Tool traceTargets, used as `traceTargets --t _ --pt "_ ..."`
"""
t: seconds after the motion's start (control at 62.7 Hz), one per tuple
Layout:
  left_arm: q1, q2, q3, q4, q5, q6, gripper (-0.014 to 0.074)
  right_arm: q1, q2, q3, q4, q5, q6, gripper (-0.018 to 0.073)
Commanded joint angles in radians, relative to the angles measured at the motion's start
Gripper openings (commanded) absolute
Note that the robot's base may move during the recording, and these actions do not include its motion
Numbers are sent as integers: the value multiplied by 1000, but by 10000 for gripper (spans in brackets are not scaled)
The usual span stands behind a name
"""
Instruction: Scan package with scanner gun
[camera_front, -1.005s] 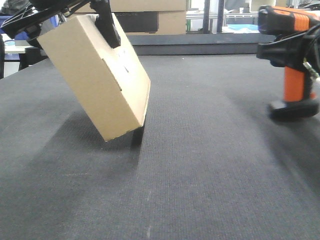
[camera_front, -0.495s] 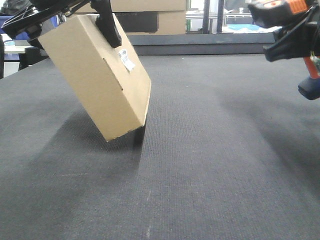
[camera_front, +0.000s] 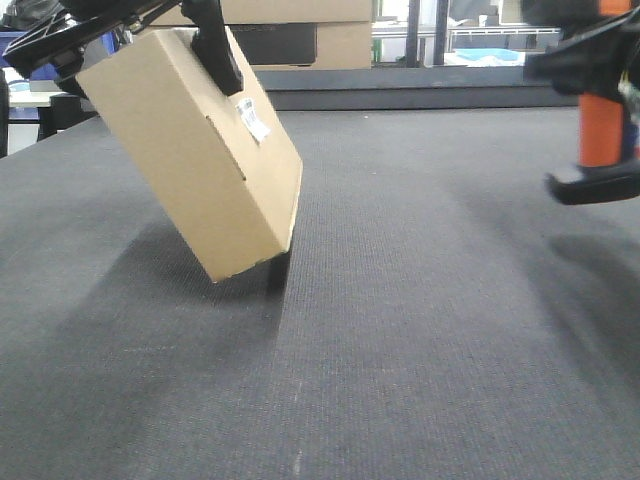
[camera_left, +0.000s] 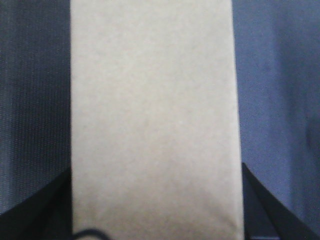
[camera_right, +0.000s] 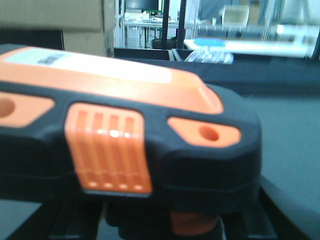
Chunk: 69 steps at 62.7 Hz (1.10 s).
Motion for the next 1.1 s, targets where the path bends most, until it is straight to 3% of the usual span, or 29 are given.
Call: traceTargets --t 0.0,0.925,1.085 --pt "-4 -7 -4 -11 -9 0 -111 -5 -11 -8 -18 -73 137 -167" --pt "-4 -7 -4 -11 -9 0 -111 -5 71 -8 -92 -44 161 -160" --pt "-4 -7 -4 -11 -9 0 -111 -5 72 -8 -92 16 161 -160"
